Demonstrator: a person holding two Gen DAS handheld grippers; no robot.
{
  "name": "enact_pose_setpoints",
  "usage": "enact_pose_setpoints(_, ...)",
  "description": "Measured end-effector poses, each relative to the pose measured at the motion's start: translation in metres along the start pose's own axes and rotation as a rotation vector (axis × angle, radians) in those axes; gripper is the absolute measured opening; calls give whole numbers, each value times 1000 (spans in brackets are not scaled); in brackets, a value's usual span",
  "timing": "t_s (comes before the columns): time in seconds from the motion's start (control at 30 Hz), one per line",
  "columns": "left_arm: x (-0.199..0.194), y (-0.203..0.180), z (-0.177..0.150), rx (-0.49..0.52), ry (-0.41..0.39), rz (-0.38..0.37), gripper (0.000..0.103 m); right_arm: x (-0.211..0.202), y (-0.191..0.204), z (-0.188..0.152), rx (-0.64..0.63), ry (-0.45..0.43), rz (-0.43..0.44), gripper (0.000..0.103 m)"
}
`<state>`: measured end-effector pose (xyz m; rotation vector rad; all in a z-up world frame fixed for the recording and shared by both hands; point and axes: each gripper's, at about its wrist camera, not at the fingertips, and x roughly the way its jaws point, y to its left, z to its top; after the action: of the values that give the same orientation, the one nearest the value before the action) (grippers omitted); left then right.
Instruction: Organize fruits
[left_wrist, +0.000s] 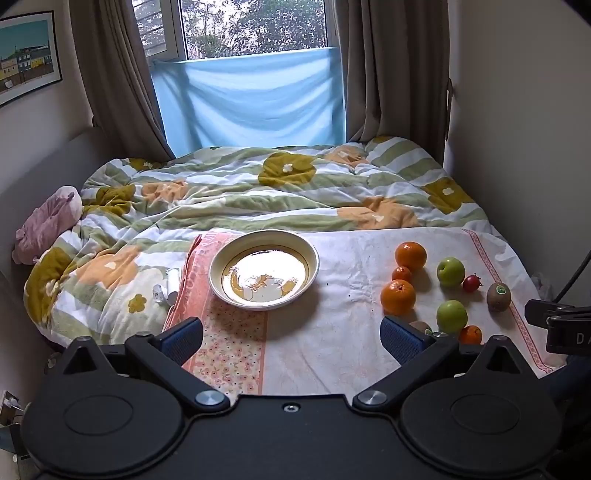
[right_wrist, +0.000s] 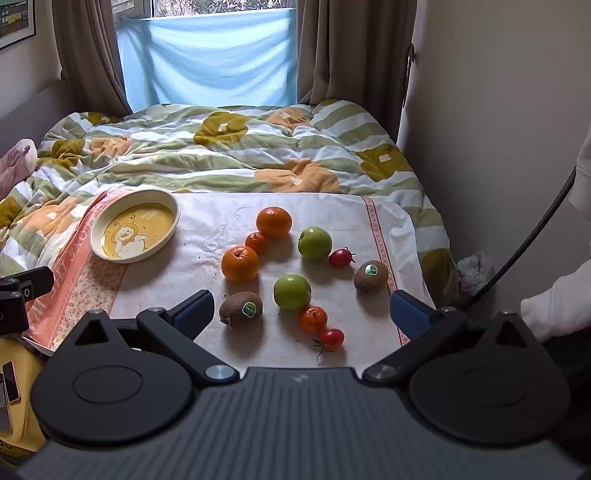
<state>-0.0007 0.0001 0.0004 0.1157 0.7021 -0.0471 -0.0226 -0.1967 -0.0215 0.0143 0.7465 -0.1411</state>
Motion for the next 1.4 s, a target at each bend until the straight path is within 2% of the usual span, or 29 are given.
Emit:
enact_pose_setpoints(0.17, -9, -5, -8, 11, -26, 9, 103, 0, -1, 0, 0, 3, 0, 103)
enact_pose_setpoints(0.2, -3, -3, -2, 2, 6, -3, 103, 0, -1, 0, 0, 3, 0, 103)
enact_pose_setpoints(0.27, 3, -4, 1, 1, 21, -7, 103, 0, -2, 0, 0, 2, -2, 103)
enact_pose_setpoints(0.47, 1, -8, 0, 11, -1, 2, 103, 0, -2, -1, 1, 3, 0, 103)
enact_pose_setpoints(1.4, 1, -10, 9, 14, -23, -39, 103, -8, 0, -1, 0, -17, 9, 103)
